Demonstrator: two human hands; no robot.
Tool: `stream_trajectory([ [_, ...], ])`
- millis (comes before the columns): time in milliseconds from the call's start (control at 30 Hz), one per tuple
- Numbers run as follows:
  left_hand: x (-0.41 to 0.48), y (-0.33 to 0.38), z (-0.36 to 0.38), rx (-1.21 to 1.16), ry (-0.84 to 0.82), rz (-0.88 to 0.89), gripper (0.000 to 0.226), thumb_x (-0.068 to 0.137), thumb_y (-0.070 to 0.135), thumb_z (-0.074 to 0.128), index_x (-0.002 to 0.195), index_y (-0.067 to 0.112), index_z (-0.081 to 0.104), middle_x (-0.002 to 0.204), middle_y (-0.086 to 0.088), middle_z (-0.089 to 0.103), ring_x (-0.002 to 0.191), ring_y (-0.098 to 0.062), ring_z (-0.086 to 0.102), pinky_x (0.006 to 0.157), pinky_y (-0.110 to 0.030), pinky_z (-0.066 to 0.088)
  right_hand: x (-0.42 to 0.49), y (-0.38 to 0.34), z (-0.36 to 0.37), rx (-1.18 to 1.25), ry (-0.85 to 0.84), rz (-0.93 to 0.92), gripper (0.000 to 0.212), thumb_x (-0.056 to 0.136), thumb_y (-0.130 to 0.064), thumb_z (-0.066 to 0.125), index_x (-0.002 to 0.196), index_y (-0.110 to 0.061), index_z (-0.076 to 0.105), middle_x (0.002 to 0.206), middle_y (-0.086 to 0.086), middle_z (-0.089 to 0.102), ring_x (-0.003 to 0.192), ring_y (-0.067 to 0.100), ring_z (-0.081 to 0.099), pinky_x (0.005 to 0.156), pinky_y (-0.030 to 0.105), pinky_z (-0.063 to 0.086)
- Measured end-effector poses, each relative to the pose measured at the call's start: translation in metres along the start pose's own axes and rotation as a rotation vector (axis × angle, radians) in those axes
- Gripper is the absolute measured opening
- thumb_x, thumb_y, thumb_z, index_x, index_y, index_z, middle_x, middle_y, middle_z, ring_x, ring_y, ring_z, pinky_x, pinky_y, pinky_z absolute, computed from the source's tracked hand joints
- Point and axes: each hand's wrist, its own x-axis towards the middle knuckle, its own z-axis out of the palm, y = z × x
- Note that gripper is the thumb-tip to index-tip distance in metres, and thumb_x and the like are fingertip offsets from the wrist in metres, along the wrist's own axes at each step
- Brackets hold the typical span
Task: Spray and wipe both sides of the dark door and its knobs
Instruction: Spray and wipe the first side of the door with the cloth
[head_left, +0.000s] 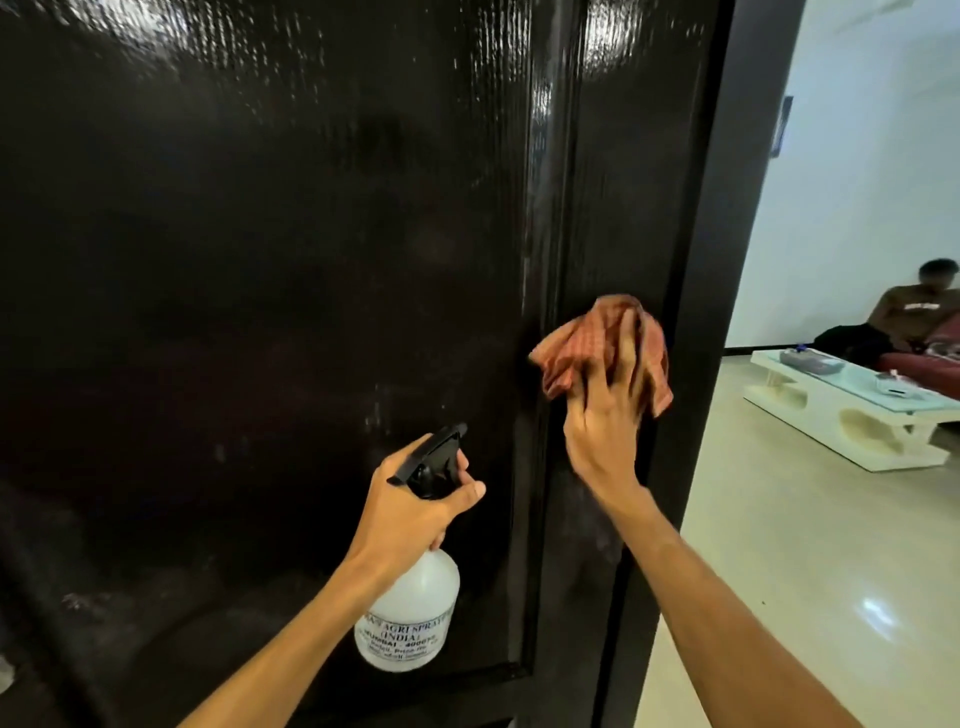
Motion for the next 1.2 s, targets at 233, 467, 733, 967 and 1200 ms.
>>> stream_trajectory([
  [233,-0.006,-0.018,0.031,-0.024,-0.033,-0.07,0.017,0.087,0.01,0.082,0.094,0.014,0.067,0.091,-0.017,0.07,0.047,-0.022,0.042,0.047,-0.031,0.038,-0.173,0.057,0.032,-0.161,-0.193,0.142,0.065,0.099,-0.023,0.036,0.161,-0.01,0.025,0.171,0.015,-0.005,0.156,0.044,-0.003,0.114,0.075,0.024],
  [467,-0.002,-0.03,0.031,0.03,0.075,-0.12,0.016,0.088,0.01,0.081,0.092,0.013,0.066,0.085,-0.019,0.067,0.041,-0.014,0.044,0.042,-0.026,0.038,-0.071,0.026,0.015,-0.052,-0.083,0.064,0.065,0.105,-0.019,0.05,0.163,-0.022,0.022,0.172,0.005,-0.005,0.158,0.034,-0.006,0.124,0.064,0.006],
  [733,-0.014,-0.033,0.006,0.091,0.149,-0.04,0.017,0.086,0.008,0.083,0.09,0.011,0.066,0.083,-0.013,0.069,0.039,-0.008,0.048,0.04,-0.021,0.04,-0.121,-0.004,0.036,-0.041,-0.244,-0.096,0.058,0.101,-0.026,0.039,0.158,-0.024,0.027,0.171,-0.002,-0.01,0.157,0.027,-0.003,0.117,0.069,0.026],
  [967,-0.02,-0.033,-0.027,0.136,0.212,0.007,0.014,0.088,0.005,0.08,0.089,0.007,0.066,0.082,-0.018,0.068,0.041,-0.009,0.047,0.043,-0.022,0.042,-0.053,-0.061,0.041,-0.063,-0.1,-0.09,0.065,0.105,-0.031,0.042,0.164,-0.034,0.014,0.172,0.002,-0.008,0.157,0.032,-0.01,0.124,0.061,-0.005],
  [1200,-0.032,-0.039,-0.066,0.146,0.318,0.027,0.015,0.087,0.008,0.081,0.087,0.01,0.066,0.078,-0.022,0.066,0.041,-0.01,0.046,0.043,-0.024,0.041,-0.077,-0.093,0.051,-0.067,-0.159,-0.218,0.067,0.102,-0.031,0.047,0.162,-0.037,0.018,0.169,0.007,0.015,0.141,0.033,0.03,0.116,0.053,0.031],
])
